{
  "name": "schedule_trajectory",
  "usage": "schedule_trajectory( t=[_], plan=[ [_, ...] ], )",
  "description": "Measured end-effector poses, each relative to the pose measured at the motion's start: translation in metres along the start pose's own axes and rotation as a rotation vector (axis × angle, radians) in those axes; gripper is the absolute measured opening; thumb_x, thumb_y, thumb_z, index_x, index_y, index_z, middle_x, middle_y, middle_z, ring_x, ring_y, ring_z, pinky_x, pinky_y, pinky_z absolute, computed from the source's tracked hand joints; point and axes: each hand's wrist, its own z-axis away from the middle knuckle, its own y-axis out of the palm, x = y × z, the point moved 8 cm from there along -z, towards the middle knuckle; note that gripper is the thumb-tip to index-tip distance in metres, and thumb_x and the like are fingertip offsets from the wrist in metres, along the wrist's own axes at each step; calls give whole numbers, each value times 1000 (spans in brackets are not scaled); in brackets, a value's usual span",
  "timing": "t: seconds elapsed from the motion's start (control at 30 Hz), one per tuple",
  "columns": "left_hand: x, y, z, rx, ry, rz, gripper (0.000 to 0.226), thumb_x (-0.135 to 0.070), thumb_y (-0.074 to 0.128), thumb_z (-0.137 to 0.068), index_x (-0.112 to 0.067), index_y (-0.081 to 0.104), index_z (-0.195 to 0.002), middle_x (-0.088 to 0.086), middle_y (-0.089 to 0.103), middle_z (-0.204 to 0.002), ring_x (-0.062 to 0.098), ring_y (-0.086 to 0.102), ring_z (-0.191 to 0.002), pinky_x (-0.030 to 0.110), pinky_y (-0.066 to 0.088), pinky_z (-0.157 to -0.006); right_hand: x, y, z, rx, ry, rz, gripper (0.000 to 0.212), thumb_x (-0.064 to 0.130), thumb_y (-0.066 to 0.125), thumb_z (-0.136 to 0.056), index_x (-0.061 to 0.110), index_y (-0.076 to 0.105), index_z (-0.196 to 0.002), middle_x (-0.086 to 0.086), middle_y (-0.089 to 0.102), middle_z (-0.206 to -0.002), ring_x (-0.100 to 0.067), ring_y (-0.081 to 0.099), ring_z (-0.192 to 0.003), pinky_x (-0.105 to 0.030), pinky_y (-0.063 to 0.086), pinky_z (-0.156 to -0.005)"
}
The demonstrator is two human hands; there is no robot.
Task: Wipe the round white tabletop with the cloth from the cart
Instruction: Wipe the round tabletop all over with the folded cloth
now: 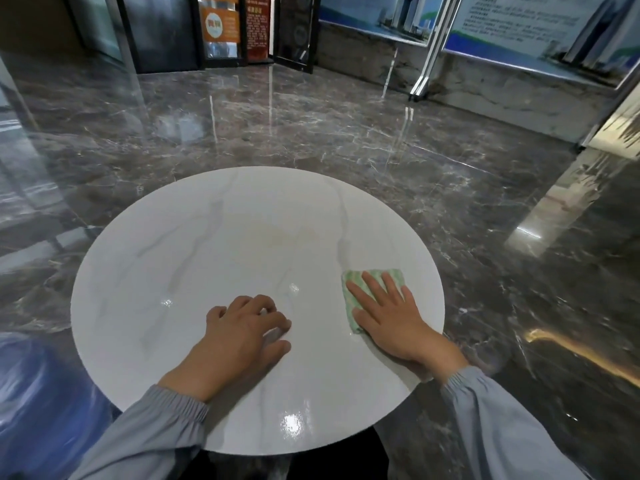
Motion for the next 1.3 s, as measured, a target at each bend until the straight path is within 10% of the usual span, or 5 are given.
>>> schedule_trajectory(
  t=[0.33, 0.7, 1.3],
  plan=[
    [-1, 4, 7, -152, 99, -23, 43, -65, 45, -86, -44, 74, -109, -13, 66, -115, 24, 66, -107, 49, 52, -84, 36, 31, 105, -32, -30, -4, 64, 65, 2, -94, 59, -11, -156, 23, -27, -165, -11, -37, -150, -42, -24, -122],
    [-1, 2, 3, -257, 155, -21, 25, -58, 55, -83, -47, 66, -103, -15, 65, -108, 21, 68, -98, 44, 55, -71, -66, -15, -16, -11, 220, -34, 58, 57, 19, -107, 52, -3, -161, 16, -15, -171, -21, -19, -158, -52, -9, -125],
    [2, -1, -5, 50, -34, -5, 70, -82, 24, -65, -57, 60, -120, -32, 42, -125, -5, 36, -124, 37, 27, -101, -115, -67, -148, 39, 345, -133, 59, 57, 22, -105, 51, 3, -161, 13, -11, -173, -26, -16, -159, -62, -3, -123]
  ],
)
